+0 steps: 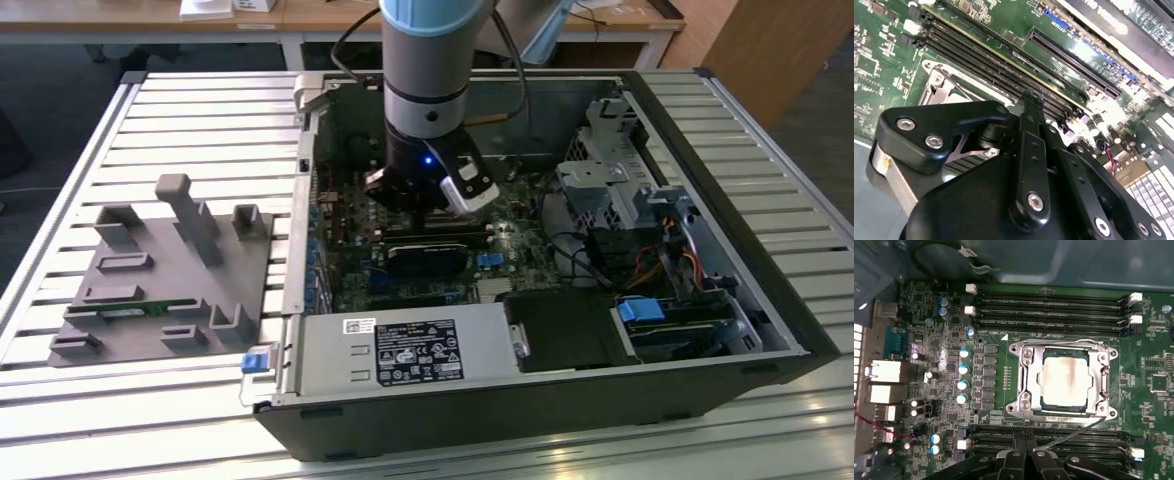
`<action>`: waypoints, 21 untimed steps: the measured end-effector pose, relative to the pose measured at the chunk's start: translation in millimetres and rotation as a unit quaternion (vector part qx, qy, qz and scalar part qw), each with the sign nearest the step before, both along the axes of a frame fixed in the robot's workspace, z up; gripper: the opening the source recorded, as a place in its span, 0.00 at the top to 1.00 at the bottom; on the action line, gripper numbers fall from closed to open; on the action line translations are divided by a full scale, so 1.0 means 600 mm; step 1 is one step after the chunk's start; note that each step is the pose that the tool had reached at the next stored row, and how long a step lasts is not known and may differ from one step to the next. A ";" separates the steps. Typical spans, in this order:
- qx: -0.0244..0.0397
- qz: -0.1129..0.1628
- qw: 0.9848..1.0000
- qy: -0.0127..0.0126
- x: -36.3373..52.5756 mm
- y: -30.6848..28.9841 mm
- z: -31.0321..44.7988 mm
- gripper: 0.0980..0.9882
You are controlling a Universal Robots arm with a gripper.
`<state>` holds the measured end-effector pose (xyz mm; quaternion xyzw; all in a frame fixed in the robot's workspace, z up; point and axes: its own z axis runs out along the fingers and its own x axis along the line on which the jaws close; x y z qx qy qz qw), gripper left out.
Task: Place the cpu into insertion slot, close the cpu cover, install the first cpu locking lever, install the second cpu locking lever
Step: 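Install the second cpu locking lever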
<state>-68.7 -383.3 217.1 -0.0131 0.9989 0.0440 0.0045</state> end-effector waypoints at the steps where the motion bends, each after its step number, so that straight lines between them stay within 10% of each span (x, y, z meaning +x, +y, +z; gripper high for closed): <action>1: 0.000 0.000 1.000 0.000 0.000 0.0000 0.004 0.99; 14: 0.000 0.000 1.000 0.000 -0.004 0.0000 0.073 0.99; 21: 0.000 0.000 1.000 0.007 0.039 0.0007 0.067 0.99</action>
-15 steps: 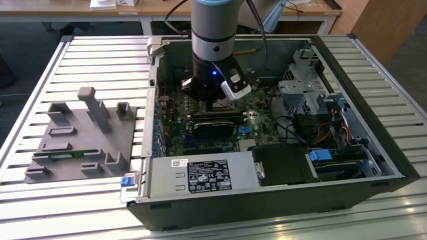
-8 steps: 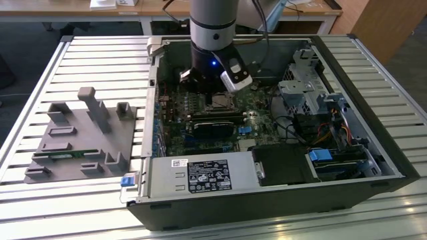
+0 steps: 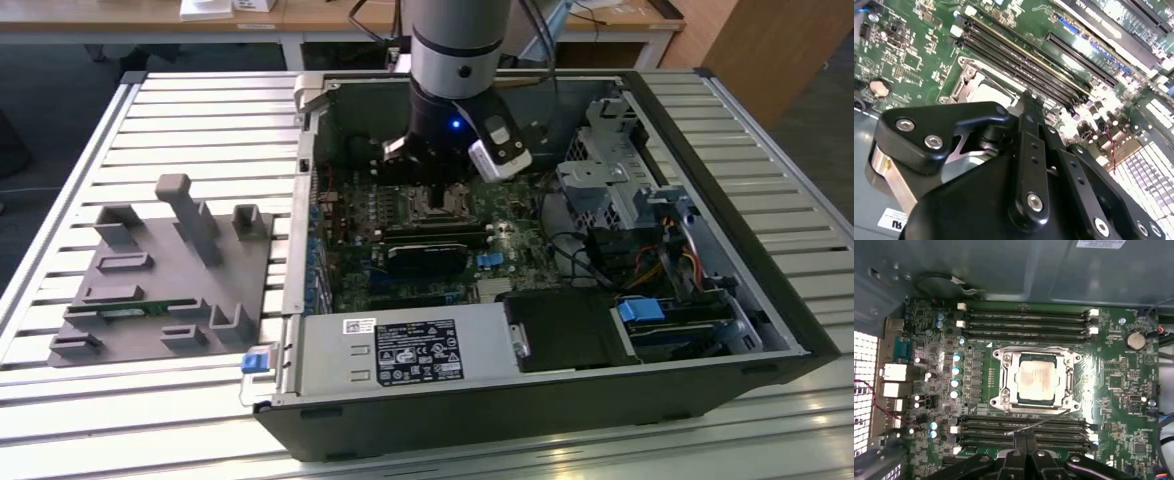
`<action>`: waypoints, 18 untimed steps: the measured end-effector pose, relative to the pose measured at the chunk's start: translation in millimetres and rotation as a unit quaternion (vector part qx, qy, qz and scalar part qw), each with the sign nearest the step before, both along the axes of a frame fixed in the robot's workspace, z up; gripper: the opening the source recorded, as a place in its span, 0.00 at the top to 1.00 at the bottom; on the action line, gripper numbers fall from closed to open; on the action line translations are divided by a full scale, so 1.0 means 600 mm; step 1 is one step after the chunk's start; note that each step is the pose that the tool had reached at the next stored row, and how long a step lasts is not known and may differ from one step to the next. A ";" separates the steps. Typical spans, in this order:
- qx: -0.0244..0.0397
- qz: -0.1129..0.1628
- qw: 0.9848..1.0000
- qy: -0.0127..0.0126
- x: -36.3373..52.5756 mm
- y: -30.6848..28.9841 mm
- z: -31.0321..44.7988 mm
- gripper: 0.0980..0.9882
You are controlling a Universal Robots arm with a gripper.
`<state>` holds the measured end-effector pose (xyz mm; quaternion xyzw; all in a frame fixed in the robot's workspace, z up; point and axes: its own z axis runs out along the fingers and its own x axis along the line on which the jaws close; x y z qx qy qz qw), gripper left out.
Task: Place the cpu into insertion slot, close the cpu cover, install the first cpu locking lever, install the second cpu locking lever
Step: 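Install the second cpu locking lever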
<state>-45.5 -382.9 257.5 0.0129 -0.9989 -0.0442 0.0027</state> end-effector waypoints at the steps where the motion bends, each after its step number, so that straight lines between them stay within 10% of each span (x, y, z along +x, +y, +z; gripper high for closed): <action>1: 0.000 0.000 1.000 0.001 0.000 0.0001 -0.002 0.99; 18: 0.002 0.000 1.000 0.002 -0.005 0.0003 -0.020 0.99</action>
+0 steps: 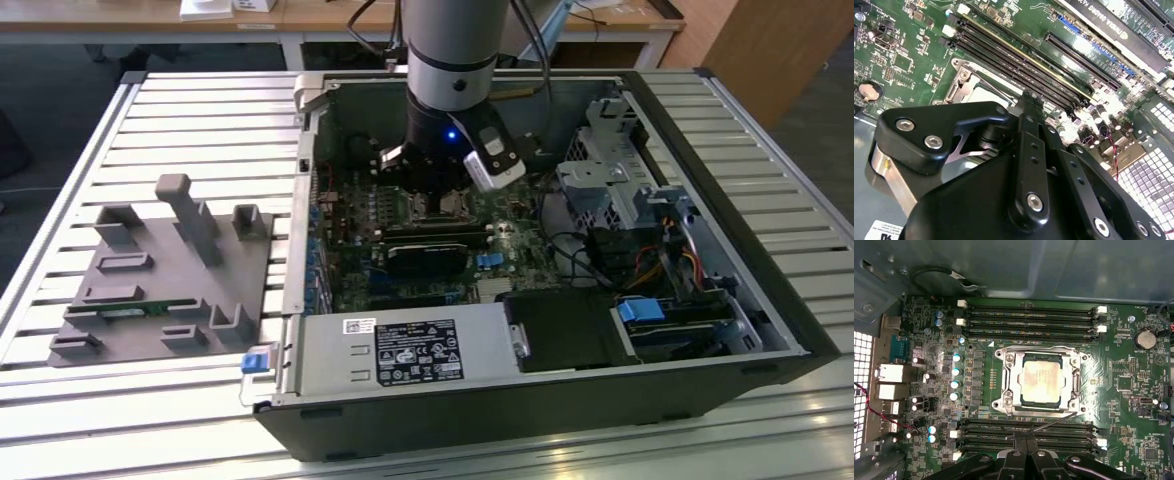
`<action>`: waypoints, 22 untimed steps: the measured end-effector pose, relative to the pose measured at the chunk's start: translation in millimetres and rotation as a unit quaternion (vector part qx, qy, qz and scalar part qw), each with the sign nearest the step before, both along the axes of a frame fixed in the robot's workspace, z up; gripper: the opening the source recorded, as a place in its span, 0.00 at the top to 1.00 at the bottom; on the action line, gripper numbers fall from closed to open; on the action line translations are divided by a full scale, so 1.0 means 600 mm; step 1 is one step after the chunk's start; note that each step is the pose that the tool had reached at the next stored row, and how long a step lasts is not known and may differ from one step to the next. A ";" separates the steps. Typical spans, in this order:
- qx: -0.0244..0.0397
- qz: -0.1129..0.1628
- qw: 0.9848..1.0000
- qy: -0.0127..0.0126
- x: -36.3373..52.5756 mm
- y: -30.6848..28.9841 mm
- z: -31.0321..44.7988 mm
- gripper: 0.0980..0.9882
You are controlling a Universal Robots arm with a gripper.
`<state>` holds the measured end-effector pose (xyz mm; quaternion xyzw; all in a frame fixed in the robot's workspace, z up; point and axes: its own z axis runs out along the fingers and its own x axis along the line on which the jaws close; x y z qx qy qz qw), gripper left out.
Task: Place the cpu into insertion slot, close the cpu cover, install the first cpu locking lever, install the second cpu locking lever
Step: 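Install the second cpu locking lever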
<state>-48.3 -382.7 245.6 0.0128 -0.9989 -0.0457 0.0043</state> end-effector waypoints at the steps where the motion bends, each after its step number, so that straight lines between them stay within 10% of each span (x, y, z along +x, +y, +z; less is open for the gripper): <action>1: 0.000 0.000 1.000 0.000 0.000 0.0000 0.000 0.99; 22: 0.002 0.000 1.000 0.000 -0.010 -0.0001 -0.027 0.99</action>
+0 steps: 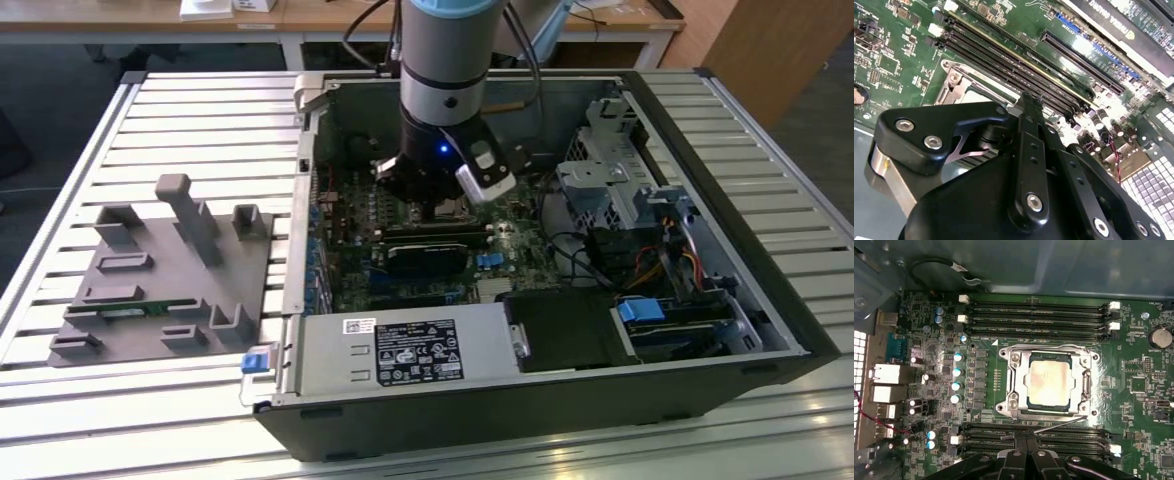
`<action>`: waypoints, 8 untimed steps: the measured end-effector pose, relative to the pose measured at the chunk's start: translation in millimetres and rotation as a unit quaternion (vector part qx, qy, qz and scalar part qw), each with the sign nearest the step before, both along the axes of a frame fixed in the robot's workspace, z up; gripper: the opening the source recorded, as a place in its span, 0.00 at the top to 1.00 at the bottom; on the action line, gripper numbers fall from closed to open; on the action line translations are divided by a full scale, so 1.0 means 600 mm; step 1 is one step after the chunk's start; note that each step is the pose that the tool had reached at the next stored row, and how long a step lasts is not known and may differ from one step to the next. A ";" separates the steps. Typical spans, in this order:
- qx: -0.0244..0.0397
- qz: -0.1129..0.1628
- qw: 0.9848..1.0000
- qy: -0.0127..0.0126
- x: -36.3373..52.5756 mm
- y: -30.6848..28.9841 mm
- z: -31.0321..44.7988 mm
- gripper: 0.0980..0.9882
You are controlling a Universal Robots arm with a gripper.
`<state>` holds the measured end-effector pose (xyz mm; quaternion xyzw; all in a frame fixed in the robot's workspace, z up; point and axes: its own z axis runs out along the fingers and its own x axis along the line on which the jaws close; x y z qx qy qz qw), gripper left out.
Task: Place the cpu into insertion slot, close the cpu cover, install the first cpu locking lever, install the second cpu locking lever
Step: 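Install the second cpu locking lever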
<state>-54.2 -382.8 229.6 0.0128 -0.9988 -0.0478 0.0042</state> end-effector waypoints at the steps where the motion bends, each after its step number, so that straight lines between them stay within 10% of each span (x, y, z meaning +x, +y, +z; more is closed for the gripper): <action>1: 0.000 0.000 1.000 0.000 0.000 0.0000 -0.001 0.99; 8: 0.000 0.000 1.000 0.000 0.000 0.0000 -0.002 0.99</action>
